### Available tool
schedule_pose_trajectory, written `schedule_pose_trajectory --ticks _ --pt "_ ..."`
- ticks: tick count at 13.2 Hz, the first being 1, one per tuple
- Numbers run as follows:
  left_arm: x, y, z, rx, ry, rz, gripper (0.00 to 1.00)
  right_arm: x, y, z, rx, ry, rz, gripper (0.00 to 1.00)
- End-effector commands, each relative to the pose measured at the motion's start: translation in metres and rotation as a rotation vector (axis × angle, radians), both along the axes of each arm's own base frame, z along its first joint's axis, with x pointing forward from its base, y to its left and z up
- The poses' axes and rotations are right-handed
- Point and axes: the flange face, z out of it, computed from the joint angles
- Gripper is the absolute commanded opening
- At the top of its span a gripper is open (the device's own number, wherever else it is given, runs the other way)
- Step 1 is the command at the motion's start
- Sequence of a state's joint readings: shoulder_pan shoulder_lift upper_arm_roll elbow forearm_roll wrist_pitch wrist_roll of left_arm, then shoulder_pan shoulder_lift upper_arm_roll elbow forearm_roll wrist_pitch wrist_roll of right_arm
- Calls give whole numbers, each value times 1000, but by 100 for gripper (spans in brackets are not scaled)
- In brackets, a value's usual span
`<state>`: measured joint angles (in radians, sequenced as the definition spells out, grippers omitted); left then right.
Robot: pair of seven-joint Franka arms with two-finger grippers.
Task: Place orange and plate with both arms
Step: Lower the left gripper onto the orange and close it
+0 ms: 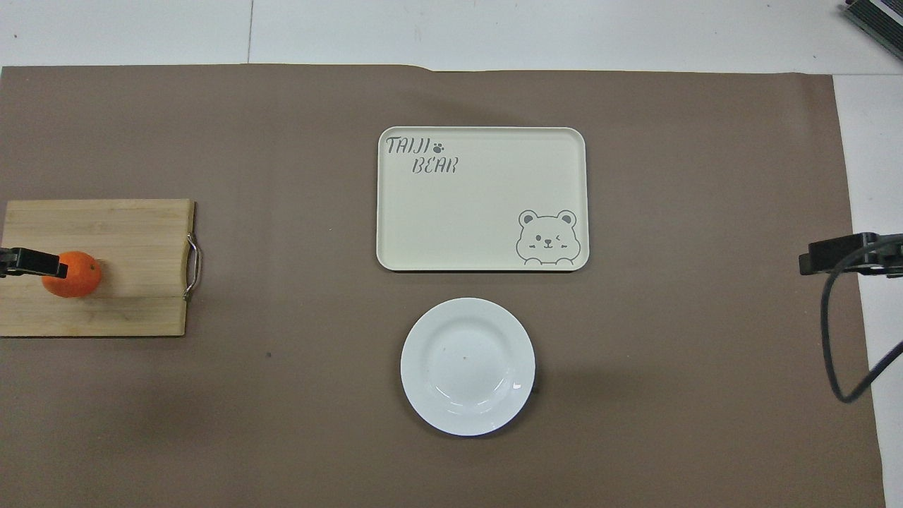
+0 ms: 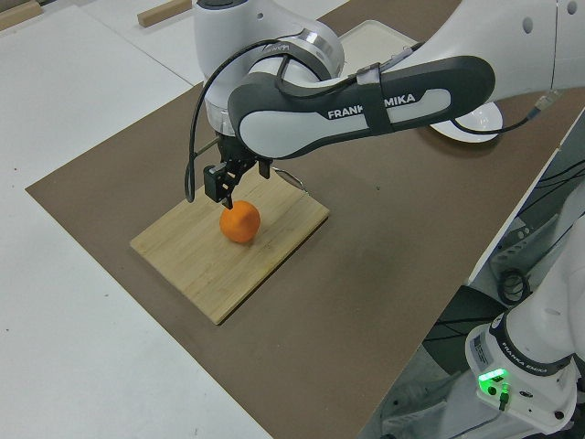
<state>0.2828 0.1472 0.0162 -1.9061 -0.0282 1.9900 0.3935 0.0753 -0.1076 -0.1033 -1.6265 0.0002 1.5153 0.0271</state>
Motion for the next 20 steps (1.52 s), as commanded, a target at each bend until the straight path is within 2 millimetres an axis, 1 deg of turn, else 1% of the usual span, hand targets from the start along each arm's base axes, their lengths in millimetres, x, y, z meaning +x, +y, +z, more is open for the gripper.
schedule_pose_trajectory --ticks 1,2,4,6,7,10,11,12,14,16,17,18,19,20 --pt "4 4 -19 6 -37 5 100 -1 -2 -2 23 -8 16 100" --pt "6 6 -30 5 -31 8 100 -1 -2 -2 23 -8 16 100" --pt "5 6 -47 -2 -25 9 100 -1 -2 -3 23 -6 16 100" --pt "10 8 -67 6 -47 8 100 0 -2 -2 23 -8 16 100" --pt "11 8 -68 6 -49 9 100 0 -2 -2 23 -8 16 100" --pt "3 8 -80 3 -38 13 100 -1 -2 -2 23 -6 16 100" --pt "0 13 -82 5 -41 24 100 -2 -2 -2 24 -2 18 100" --pt "-2 13 -83 3 -37 26 99 -2 -2 -2 24 -2 18 100" --pt "-3 10 -84 1 -29 27 46 -1 -1 -3 23 -3 19 100" --pt "1 5 -75 4 -39 22 4 -1 -1 -4 24 -2 19 100" --pt "2 -2 -65 6 -48 4 0 -2 -1 -4 24 0 18 100" --pt "6 -26 -59 0 -43 -32 0 -1 -1 -4 24 -2 18 100" --pt "11 -61 -43 0 -49 -91 0 -2 -1 -4 24 1 18 100" --pt "10 -88 -22 1 -58 -126 0 -1 -1 -4 24 0 18 100"
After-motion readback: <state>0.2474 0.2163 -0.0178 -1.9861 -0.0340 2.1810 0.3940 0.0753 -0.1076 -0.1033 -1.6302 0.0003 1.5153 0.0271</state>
